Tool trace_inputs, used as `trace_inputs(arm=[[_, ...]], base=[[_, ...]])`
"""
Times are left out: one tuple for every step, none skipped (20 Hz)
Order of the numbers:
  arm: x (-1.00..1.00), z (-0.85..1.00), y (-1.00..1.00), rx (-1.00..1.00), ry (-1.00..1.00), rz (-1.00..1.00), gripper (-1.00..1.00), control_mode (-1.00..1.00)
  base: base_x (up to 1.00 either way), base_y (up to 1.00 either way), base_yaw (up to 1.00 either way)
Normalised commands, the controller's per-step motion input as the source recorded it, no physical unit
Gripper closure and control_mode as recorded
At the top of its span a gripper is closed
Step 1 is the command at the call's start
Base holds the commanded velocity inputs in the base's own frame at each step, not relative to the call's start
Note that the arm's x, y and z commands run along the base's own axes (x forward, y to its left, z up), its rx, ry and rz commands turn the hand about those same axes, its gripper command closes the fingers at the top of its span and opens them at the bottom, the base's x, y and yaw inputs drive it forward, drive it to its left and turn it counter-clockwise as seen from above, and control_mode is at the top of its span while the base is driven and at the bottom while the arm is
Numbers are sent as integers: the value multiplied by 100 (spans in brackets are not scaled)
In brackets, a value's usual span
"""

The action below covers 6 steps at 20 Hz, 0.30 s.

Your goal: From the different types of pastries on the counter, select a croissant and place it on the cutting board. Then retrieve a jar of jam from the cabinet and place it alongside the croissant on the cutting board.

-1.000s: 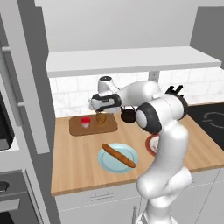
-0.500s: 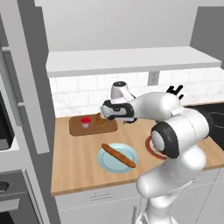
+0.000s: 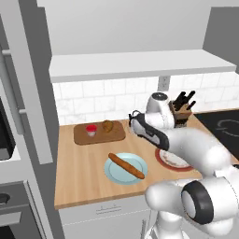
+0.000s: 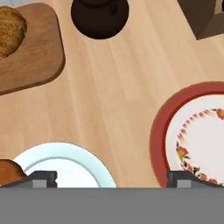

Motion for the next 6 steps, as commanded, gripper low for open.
trace_inputs(arm=[[-100, 63, -94, 0, -5, 8, -100, -100], [-100, 67, -92, 0, -5, 7, -100, -100], [-100, 68, -88, 0, -5, 7, -100, -100], [-100, 58, -81, -1, -5, 7, -100, -100], [-100, 49, -72, -1, -4, 9, -100, -100], [-100, 41, -64, -3, -4, 10, -100, -100]], base=[[0, 0, 0], [0, 0, 0], [0, 0, 0], [0, 0, 0], [0, 0, 0], [0, 0, 0]])
